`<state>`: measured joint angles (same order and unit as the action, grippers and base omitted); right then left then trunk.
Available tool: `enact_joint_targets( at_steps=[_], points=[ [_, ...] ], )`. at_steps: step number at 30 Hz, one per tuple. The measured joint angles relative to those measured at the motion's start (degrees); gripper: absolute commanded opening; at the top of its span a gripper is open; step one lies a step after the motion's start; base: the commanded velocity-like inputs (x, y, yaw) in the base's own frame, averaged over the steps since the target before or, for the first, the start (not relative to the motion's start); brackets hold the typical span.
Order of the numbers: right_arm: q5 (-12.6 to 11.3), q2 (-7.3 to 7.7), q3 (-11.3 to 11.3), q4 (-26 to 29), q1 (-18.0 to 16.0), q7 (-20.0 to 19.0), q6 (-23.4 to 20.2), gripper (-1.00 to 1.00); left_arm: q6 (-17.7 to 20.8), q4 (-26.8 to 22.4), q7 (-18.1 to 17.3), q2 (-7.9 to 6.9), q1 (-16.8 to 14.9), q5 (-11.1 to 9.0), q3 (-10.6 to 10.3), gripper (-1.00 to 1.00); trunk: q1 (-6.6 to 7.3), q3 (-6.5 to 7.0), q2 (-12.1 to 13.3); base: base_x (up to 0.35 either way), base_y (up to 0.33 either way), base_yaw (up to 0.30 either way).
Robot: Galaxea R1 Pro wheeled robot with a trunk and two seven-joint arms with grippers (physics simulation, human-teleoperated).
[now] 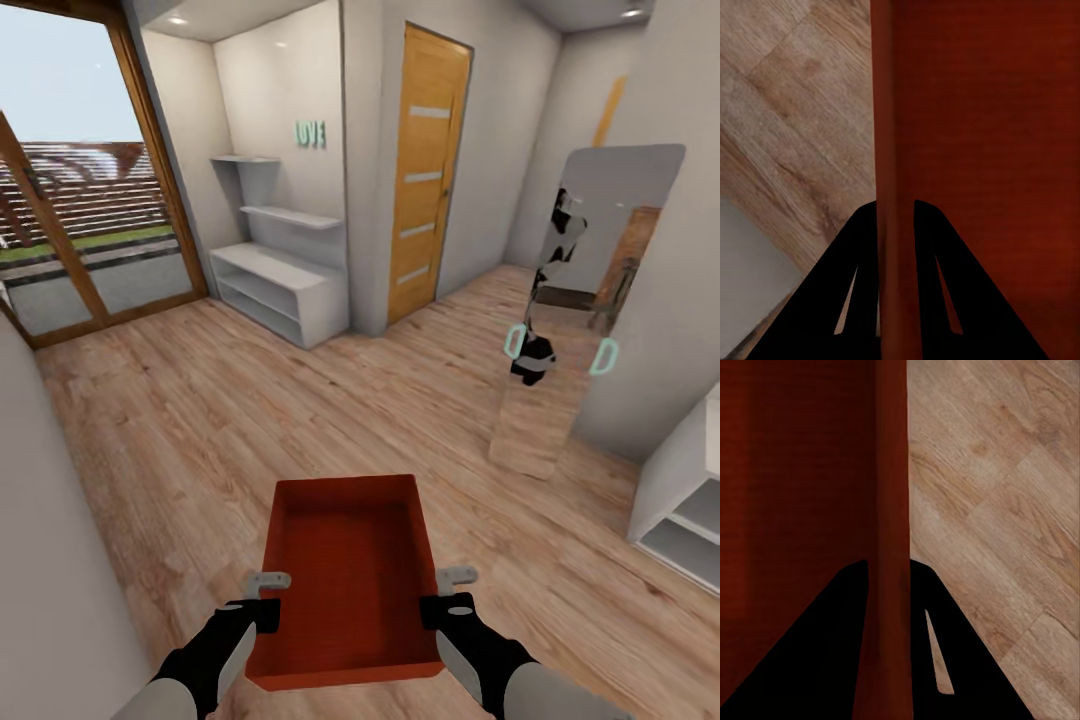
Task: Move the two storage containers from the living room to the garage. In the garage, place one container on the floor and stack the other container on top of it (either order is fine).
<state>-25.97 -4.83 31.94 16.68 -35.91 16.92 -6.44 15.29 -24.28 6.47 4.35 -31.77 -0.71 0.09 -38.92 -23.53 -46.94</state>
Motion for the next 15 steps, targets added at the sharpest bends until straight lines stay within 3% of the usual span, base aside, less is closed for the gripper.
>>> enact_joint_targets(
  at_steps=[15],
  points=[
    [0.0, -0.01, 0.0, 0.0, 0.0, 0.0, 0.0, -1.00, 0.0, 0.0, 0.0, 0.00, 0.0, 0.0, 0.0, -1.00, 0.00, 0.00, 0.0, 0.323, 0.000, 0.002]
  ],
)
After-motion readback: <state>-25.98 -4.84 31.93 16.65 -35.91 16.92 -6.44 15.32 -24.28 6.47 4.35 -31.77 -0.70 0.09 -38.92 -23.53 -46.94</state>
